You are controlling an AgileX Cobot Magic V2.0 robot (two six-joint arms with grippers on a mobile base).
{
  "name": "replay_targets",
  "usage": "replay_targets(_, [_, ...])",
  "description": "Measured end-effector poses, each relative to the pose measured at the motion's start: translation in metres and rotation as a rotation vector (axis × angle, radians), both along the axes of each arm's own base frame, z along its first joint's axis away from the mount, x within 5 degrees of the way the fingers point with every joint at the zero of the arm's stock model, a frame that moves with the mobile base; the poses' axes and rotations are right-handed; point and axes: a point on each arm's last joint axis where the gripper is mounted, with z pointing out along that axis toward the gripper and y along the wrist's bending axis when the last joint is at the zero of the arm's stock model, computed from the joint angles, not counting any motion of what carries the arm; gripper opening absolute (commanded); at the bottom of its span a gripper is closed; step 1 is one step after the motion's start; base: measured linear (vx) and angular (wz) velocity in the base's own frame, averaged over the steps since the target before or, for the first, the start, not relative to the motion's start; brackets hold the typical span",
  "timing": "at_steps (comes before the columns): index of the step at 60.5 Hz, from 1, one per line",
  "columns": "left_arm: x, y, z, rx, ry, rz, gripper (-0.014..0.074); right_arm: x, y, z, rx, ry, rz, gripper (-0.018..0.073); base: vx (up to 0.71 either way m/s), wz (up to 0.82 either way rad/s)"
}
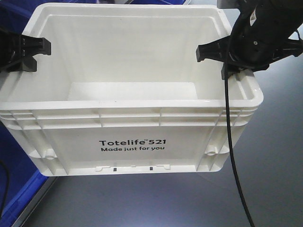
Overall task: Move bin from left to right shelf
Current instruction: 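Hold the crate with both grippers while the base drives away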
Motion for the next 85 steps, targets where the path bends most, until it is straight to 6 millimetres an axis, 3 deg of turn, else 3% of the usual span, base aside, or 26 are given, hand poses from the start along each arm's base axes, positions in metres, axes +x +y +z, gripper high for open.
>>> replay_targets(85, [0.0001,0.0,0.0001,0.0,-0.002,0.0,0.0092,0.0,0.0,0.0,0.0,0.0,0.0,-0.0008,0.09,-0.31])
